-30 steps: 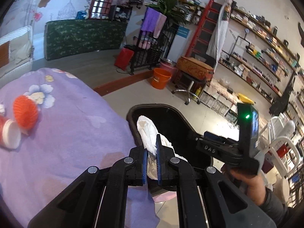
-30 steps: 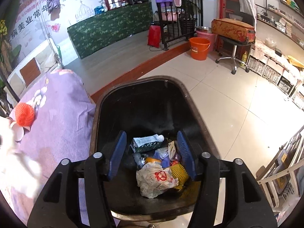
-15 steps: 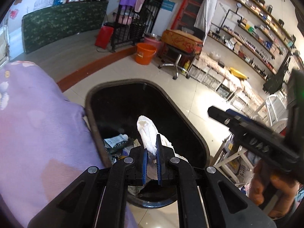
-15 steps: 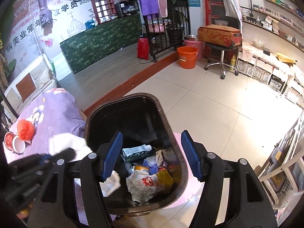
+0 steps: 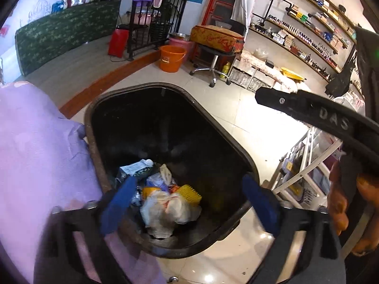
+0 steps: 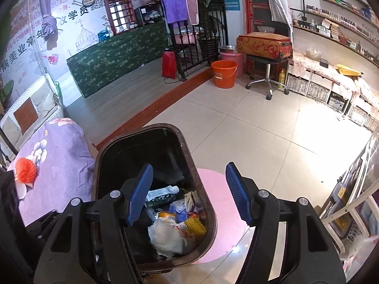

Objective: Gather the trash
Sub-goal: 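Lower the tissue into the bin and open the left gripper, then move both grippers back from the bin to the table, then grasp the red coffee cup around its body with the right gripper, then grasp the white paper with the left gripper while the right gripper holds the cup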

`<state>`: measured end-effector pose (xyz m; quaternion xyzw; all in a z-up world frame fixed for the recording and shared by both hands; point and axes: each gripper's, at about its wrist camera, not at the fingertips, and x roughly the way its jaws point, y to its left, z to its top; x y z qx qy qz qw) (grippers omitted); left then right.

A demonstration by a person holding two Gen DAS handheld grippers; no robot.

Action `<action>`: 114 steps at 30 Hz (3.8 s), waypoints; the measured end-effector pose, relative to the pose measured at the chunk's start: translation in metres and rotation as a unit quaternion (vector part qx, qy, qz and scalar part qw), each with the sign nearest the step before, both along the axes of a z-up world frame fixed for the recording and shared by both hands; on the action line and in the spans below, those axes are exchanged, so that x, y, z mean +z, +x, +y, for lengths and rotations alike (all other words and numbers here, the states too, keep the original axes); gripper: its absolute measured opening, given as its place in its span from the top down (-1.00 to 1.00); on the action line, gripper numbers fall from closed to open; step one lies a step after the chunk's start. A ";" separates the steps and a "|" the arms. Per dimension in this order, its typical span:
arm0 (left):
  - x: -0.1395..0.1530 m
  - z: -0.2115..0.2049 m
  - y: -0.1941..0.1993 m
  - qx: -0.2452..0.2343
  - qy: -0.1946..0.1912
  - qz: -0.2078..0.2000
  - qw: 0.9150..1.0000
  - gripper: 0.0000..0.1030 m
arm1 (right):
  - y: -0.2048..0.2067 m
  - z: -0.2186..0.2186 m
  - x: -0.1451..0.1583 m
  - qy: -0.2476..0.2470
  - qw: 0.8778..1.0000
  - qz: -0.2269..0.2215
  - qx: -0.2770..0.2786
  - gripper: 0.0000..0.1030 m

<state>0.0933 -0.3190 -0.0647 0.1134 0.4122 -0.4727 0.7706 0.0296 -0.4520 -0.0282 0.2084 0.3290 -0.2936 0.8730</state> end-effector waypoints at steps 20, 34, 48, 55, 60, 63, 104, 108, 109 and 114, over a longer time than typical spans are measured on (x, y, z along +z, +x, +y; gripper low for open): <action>0.050 0.063 -0.011 0.066 -0.039 -0.080 0.994 -0.88 | 0.027 0.018 -0.005 0.025 0.998 0.001 0.055 -0.53; 0.050 0.168 0.020 0.208 -0.027 -0.080 0.974 -0.88 | 0.101 0.128 0.003 0.014 0.967 0.007 0.255 -0.65; 0.046 0.293 0.035 0.359 -0.003 -0.075 0.930 -0.88 | 0.167 0.259 0.021 -0.018 0.901 0.006 0.434 -0.65; 0.042 0.349 0.043 0.416 0.010 -0.069 0.907 -0.88 | 0.201 0.332 0.035 -0.036 0.848 0.004 0.529 -0.65; 0.038 0.375 0.047 0.436 0.018 -0.066 0.897 -0.88 | 0.233 0.390 0.036 -0.087 0.804 0.027 0.588 -0.65; 0.033 0.387 0.047 0.444 0.018 -0.058 0.894 -0.88 | 0.260 0.417 0.032 -0.116 0.785 0.048 0.607 -0.65; 0.018 0.387 0.154 0.394 0.029 -0.035 0.918 -0.78 | 0.281 0.372 0.057 -0.070 0.820 0.023 0.567 -0.47; 0.009 0.370 0.202 0.381 0.059 -0.041 0.922 -0.57 | 0.259 0.351 0.054 -0.063 0.834 0.016 0.548 -0.47; 0.006 0.367 0.210 0.380 0.069 -0.046 0.921 -0.49 | 0.253 0.346 0.053 -0.059 0.838 0.013 0.543 -0.47; -0.005 0.352 0.257 0.378 0.088 -0.043 0.921 -0.43 | 0.229 0.327 0.049 -0.041 0.852 0.004 0.522 -0.47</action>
